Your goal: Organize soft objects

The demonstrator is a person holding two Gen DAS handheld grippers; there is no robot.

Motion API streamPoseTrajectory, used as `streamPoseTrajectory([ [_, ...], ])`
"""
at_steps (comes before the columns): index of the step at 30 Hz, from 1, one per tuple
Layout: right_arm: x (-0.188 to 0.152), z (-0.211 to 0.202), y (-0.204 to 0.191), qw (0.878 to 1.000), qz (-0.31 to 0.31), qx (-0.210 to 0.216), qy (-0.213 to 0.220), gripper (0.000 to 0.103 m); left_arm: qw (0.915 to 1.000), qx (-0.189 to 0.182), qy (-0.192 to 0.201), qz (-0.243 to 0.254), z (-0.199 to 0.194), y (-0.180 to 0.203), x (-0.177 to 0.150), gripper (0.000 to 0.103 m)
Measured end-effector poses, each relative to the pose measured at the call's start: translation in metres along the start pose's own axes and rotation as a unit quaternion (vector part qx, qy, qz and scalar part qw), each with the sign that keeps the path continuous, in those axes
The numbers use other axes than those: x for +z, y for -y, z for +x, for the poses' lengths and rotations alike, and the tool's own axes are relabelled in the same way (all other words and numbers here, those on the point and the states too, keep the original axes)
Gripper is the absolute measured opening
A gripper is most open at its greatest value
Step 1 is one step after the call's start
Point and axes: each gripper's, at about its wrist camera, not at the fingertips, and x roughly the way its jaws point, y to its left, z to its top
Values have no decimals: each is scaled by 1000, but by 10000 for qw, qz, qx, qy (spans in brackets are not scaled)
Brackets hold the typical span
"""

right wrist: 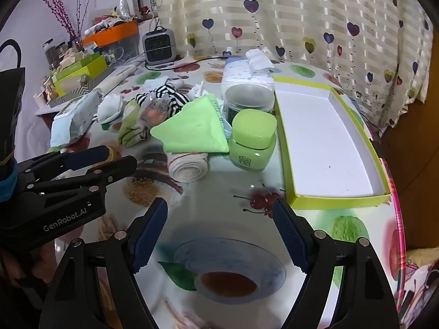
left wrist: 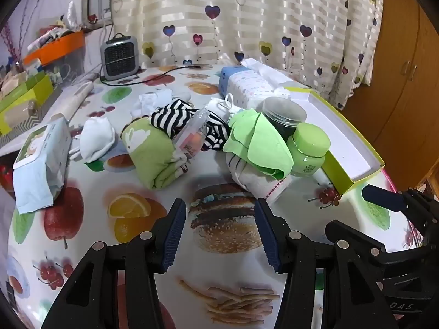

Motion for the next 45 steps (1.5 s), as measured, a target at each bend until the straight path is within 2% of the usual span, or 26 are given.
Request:
streamPoseTrajectory([
  [8, 1, 0, 0, 10000, -23, -9, 19, 79, 10000, 2, 3, 36, -1, 2, 0, 51],
  [10, -1, -3, -10, 10000, -33, 3, 24, 79, 10000, 48, 6, 23, 0, 1, 0, 51],
  [13, -1, -1, -9, 10000, -39, 45, 20, 79, 10000, 79, 12, 34, 4, -11, -4, 51],
  [17, 0, 0, -6, 9999, -79, 111, -2, 79, 9997, 244, 16, 22, 5, -20, -6, 51],
  [19, 0, 0, -6, 9999, -86, 116, -5, 79, 9994, 335, -61, 46, 4, -6, -4, 51],
  [25, 0, 1, -7, 9999, -96, 131, 2, 79, 9993, 331, -136, 94, 7, -2, -5, 51],
  [45, 2, 5, -7, 9997, -121, 229, -8, 79, 9994, 348, -42, 2, 7, -6, -6, 51],
])
